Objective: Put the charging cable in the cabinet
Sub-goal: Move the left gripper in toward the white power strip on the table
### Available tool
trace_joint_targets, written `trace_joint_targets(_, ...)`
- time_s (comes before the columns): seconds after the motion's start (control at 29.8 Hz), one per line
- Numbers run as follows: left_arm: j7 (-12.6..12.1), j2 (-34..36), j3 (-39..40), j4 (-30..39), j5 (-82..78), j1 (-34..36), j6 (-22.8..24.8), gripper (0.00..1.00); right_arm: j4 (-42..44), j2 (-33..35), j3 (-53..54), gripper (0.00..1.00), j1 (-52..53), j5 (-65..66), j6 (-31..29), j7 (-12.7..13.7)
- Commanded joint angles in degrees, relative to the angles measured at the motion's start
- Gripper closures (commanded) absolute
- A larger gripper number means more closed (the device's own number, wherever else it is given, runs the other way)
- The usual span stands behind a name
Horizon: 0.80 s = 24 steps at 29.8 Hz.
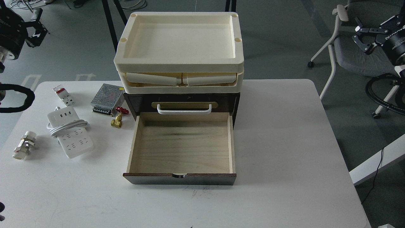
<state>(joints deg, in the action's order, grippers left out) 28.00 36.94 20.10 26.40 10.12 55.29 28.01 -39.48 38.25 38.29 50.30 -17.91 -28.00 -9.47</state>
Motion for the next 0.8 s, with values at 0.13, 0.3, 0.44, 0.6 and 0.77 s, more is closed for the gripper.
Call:
trace_joint_targets(0.13, -0.2, -0.6, 5.0, -0.6, 0.3, -1.6, 0.0, 0.0, 0.1, -0.1, 0.3, 0.0, 0.3, 1.6, 0.0, -0.1)
trace_joint_targets(0.3, 0.0, -3.3, 7.1, -8.6, 0.9, -2.7, 0.0, 0.0, 0.0, 0.1, 0.5, 0.0, 0.4, 1.6, 0.0, -0.3)
trace_joint_targets(0.44, 0.0, -6.0, 15.7, -8.5, 1.9, -5.5, 0.0, 0.0, 0.0, 0.5, 1.7, 0.0, -0.2, 1.6, 0.0, -0.5)
trace_joint_targets(0.6, 0.0, -2.4, 23.9, 3.1, 2.0, -10.3, 0.0, 0.0, 0.1, 0.8, 2.5, 0.0, -0.7, 1.6, 0.0, -0.5)
trace_joint_targets(0.77, 0.0, 17.0, 23.8, 26.5, -1.7, -13.2, 0.0, 0.0, 0.2, 1.0, 2.5, 0.0, -0.7, 1.6, 0.0, -0.5)
